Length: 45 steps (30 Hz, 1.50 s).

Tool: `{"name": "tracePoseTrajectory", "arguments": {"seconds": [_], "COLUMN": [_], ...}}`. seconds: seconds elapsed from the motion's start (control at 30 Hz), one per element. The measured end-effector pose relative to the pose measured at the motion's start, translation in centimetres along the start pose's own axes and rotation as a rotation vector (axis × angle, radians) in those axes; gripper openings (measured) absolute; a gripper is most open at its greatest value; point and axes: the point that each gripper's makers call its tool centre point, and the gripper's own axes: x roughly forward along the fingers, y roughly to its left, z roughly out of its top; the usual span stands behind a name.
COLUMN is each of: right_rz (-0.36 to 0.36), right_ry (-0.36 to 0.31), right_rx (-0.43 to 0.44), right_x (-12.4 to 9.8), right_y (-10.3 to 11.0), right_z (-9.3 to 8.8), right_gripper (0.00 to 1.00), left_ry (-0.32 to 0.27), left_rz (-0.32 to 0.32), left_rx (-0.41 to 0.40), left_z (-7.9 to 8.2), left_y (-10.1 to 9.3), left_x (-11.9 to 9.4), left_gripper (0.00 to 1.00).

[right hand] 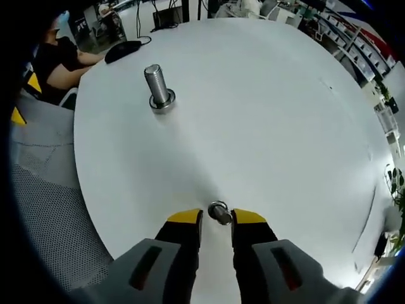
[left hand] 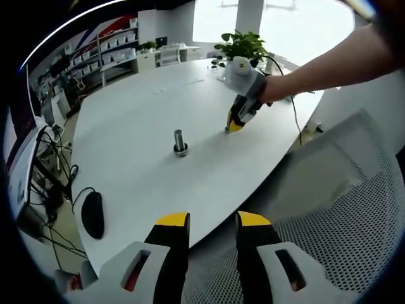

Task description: Place the washer onto the threaded stud by aligning its center hole with the stud, sliding it down to the base, and recovering from edge contact or off-axis alignment until the washer reaches the visible bottom stop.

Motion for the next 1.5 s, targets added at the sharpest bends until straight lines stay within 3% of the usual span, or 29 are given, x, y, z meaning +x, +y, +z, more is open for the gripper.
{"name": "tracePoseTrajectory", "arguments": {"seconds": [0.1, 0.27, 0.5, 0.77, 0.93, 1.17, 1.3, 1.4, 1.5], "right_rz": [-0.007, -0.036, -0.067, -0.099, -0.128, -0.144, -0.14, -0.144, -0.159], "right_ry": [-0.01, -0.084, -0.127, -0.321, -0.429, -0.455, -0.484, -0.515, -0.541], "right_rx": [0.002, 0.001, -0.046, 0.166, 0.25, 0.277, 0.347, 0.386, 0.371], "right_x": [-0.3, -2.6, -7.1, -12.6, -16.0, -17.9, -17.6, -17.8, -18.1], "right_y": [0.0, 0.1, 3.2, 4.4, 6.2, 8.5, 8.9, 9.0, 8.8], "right_z": [-0.2, -0.6, -2.5, -2.4, -2.2, -2.7, -3.9, -3.7, -3.4], "right_gripper": [0.22, 0.22, 0.23, 0.23, 0.23, 0.23, 0.24, 0.28, 0.28], "left_ry": [-0.001, -0.006, -0.026, -0.06, -0.083, -0.211, -0.238, -0.255, -0.265], "left_rz": [-0.002, -0.011, -0.026, -0.044, -0.083, -0.077, -0.069, -0.058, -0.047], "left_rx": [0.005, 0.013, 0.015, 0.007, 0.038, 0.015, -0.009, -0.013, -0.019], "left_z": [0.0, 0.1, 0.4, 0.8, 1.2, 3.5, 3.7, 4.2, 4.2], "left_y": [-0.1, -0.3, -0.6, -0.7, -1.6, -1.2, -0.8, -0.9, -0.6], "left_x": [-0.1, -0.1, -0.2, 0.0, -0.2, -1.5, -1.8, -2.1, -2.2], "left_gripper": [0.27, 0.27, 0.28, 0.28, 0.28, 0.28, 0.28, 0.28, 0.28]}}
